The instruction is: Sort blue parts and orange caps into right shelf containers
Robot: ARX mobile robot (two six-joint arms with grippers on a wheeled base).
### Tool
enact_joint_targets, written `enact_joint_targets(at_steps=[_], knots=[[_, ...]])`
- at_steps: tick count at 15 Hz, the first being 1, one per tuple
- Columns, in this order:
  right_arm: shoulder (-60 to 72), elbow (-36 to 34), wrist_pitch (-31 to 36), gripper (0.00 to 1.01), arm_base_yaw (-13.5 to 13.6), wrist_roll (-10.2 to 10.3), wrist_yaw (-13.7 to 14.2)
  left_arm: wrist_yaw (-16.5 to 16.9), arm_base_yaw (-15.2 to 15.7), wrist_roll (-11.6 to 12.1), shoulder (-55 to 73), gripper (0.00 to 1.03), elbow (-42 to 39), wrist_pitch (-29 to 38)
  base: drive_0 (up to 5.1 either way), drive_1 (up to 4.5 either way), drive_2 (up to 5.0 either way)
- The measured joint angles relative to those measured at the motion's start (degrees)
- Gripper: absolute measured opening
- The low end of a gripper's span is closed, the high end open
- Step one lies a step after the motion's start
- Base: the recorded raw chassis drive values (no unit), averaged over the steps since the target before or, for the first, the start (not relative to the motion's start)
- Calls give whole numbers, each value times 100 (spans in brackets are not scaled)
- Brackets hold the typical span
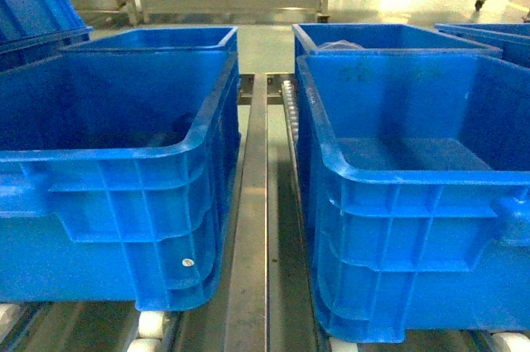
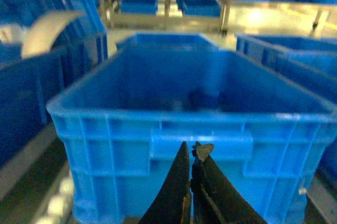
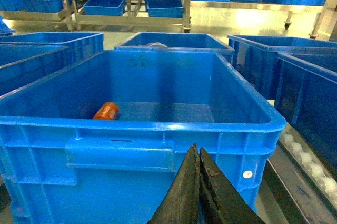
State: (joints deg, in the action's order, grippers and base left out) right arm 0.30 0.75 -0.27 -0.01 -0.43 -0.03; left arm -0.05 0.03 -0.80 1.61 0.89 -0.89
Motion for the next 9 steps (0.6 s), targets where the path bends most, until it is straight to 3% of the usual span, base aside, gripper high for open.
enact_joint_targets(at_steps=[5,7,8,9], knots=[[-2,0,4,5,0,-2,2,4,0,2,-98,5,-2,57,0,0,0],[-2,0,2,34,0,-2,2,4,0,2,-98,35,-2,57,0,0,0],[-2,0,2,58,0,0,2,4,0,2,-98,58,-2,57,0,0,0],[-2,0,4,71,0,-2,2,4,0,2,-98,71,-2,57,0,0,0]])
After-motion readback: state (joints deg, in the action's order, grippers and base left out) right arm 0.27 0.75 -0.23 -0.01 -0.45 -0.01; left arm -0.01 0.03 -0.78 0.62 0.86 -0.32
